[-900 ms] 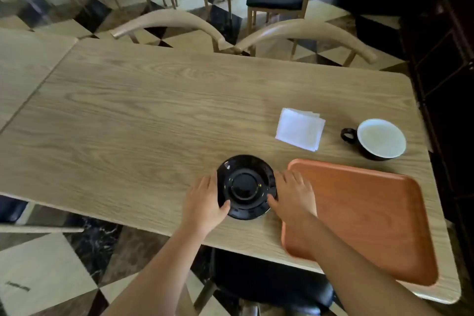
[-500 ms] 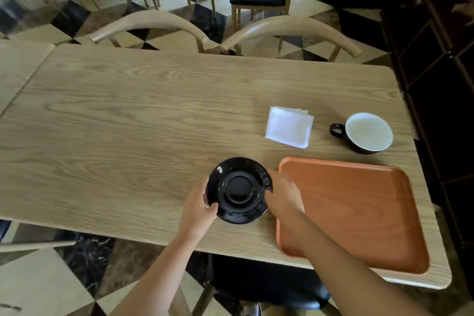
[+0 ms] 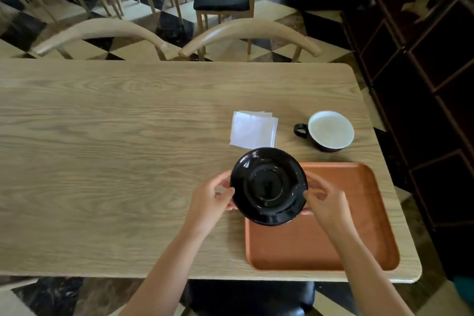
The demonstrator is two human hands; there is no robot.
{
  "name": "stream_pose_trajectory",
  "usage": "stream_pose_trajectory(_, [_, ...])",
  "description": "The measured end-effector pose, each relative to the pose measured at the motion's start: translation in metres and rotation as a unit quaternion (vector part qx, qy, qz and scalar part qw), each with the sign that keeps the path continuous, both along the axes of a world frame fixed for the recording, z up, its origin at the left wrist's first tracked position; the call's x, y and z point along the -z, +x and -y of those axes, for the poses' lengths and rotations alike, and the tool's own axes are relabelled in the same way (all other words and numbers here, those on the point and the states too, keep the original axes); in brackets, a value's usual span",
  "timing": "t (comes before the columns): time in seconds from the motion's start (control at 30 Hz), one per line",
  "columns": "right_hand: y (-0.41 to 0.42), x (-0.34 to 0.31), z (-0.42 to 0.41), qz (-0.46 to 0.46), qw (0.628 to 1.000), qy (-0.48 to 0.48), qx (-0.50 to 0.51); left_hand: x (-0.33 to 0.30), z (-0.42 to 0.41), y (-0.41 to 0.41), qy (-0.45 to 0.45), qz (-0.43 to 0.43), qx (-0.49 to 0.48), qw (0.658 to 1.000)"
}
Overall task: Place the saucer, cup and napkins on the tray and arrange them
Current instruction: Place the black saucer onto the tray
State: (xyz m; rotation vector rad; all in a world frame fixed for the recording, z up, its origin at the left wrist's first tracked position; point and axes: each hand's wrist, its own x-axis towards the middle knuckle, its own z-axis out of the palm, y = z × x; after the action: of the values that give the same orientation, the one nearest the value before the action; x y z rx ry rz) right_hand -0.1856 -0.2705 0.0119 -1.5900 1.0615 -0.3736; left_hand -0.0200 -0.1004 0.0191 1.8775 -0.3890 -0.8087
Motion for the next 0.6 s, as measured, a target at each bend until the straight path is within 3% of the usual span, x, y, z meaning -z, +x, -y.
stream_pose_trajectory(0.3, [-0.027, 0.034, 0.009, -0.002, 0.998, 0.058, 0.011, 0.021, 0.015, -0.012, 0.069, 0.063, 0.05, 0.994])
stream_pose_trajectory(0.43, [-0.033, 0.045, 0.01, -0.013, 0.998, 0.057, 0.005, 0.024, 0.015, -0.02, 0.099, 0.138, 0.074, 0.983])
stream_pose_trajectory(0.6, [-0.032, 0.049, 0.015, -0.023, 0.999, 0.047, 0.017, 0.024, 0.022, -0.023, 0.086, 0.162, 0.066, 0.981])
